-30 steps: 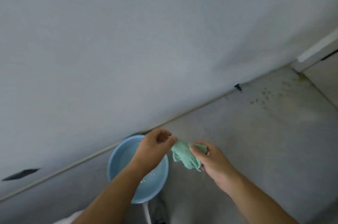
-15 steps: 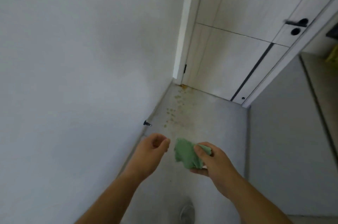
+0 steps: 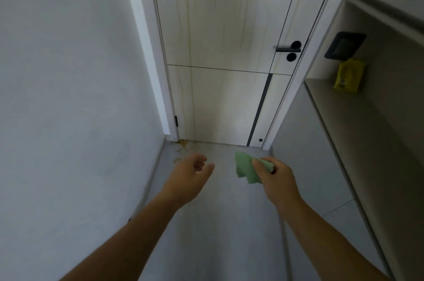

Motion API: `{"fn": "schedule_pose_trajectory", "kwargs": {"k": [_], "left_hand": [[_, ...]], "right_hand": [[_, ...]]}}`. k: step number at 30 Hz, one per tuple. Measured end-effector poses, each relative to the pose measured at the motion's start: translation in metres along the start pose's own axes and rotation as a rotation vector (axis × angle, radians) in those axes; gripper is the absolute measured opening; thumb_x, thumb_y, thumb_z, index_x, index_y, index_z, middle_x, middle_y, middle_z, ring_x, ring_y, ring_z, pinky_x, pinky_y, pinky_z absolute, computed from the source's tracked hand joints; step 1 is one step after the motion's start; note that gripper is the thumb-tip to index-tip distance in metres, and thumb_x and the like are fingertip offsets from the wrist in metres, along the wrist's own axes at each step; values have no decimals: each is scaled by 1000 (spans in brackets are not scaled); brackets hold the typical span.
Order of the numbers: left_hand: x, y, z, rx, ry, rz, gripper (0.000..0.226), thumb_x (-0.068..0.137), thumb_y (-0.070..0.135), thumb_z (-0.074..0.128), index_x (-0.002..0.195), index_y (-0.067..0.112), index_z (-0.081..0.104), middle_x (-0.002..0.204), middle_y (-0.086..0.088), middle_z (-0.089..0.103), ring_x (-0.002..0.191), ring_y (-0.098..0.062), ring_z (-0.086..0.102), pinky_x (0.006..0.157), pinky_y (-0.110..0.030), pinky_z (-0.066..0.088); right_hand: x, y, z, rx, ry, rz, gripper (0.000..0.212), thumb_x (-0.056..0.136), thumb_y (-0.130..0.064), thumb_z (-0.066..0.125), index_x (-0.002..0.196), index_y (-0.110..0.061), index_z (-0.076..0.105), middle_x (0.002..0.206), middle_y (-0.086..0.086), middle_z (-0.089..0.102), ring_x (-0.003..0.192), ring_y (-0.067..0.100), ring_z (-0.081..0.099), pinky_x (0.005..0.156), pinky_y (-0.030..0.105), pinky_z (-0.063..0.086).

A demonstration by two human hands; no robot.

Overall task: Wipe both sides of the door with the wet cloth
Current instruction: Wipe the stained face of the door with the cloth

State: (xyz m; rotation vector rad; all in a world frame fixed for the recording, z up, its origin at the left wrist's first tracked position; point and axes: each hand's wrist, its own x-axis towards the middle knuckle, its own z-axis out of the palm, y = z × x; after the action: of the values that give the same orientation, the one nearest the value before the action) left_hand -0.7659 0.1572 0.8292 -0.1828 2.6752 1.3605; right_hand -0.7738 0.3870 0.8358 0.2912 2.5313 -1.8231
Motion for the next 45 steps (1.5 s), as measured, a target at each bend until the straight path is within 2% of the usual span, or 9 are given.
{"fn": "schedule_pose_trajectory", "kwargs": {"k": [5,8,17,25,32,37,39,42,45], "left_hand": [[100,25,0,180,-33,102,45,98,49,59,133,20,59,123,2,65,114,-12,61,101,-30,49],[169,40,-4,339,-63,204,47,100,50,55,137,20,56,131,0,61,116,-14,59,99,-29,48],[373,101,-8,605,-107,347,55,101,57,46,142,21,51,136,-2,60,117,-19,60,102,-38,49],[527,182,52,764,-165,492,53,103,55,42,143,20,47,134,-3,57,116,-21,59,101,-36,45],[642,249,119,812,-186,507,53,104,51,42,147,19,41,138,-6,54,119,-23,57,103,-38,46],[690,273,147,737,-232,517,68,106,45,41,162,15,16,154,-10,41,128,-27,53,104,-40,44],[699,274,155,753,-280,534,73,107,42,42,163,14,5,162,-9,32,133,-26,49,107,-39,42],[705,269,161,745,-304,563,79,106,41,45,163,14,-2,165,-7,30,135,-24,48,106,-36,43],[707,260,162,612,-296,599,77,106,36,48,163,13,2,162,-7,36,132,-23,52,103,-32,45]], "right_hand": [[97,-9,-10,-52,65,-44,16,98,-23,67,82,-19,65,71,2,62,60,10,52,48,12,38],[158,-13,-15,-152,105,-62,18,97,-25,68,80,-18,66,68,4,61,53,3,48,47,14,37],[316,-35,-53,-242,275,-28,15,97,-27,67,85,-18,67,72,-3,61,61,7,52,49,10,39],[463,-41,-110,-271,381,-56,13,96,-29,68,89,-18,66,74,-3,62,65,9,55,51,13,39],[602,-31,-157,-213,402,-106,13,99,-29,65,93,-18,65,78,-3,62,68,7,56,53,13,40],[678,-33,-163,-313,562,-259,17,97,-19,67,107,-7,69,95,-1,60,89,16,55,69,18,42],[700,-25,-152,-433,513,-413,17,94,-9,69,110,-3,71,101,6,66,99,12,53,82,16,46],[719,4,-135,-694,389,-569,29,91,-3,70,120,-2,69,127,15,66,123,29,56,108,41,47],[719,20,-115,-912,310,-665,43,94,-6,65,136,-3,60,142,16,58,139,36,46,116,49,39]]}}
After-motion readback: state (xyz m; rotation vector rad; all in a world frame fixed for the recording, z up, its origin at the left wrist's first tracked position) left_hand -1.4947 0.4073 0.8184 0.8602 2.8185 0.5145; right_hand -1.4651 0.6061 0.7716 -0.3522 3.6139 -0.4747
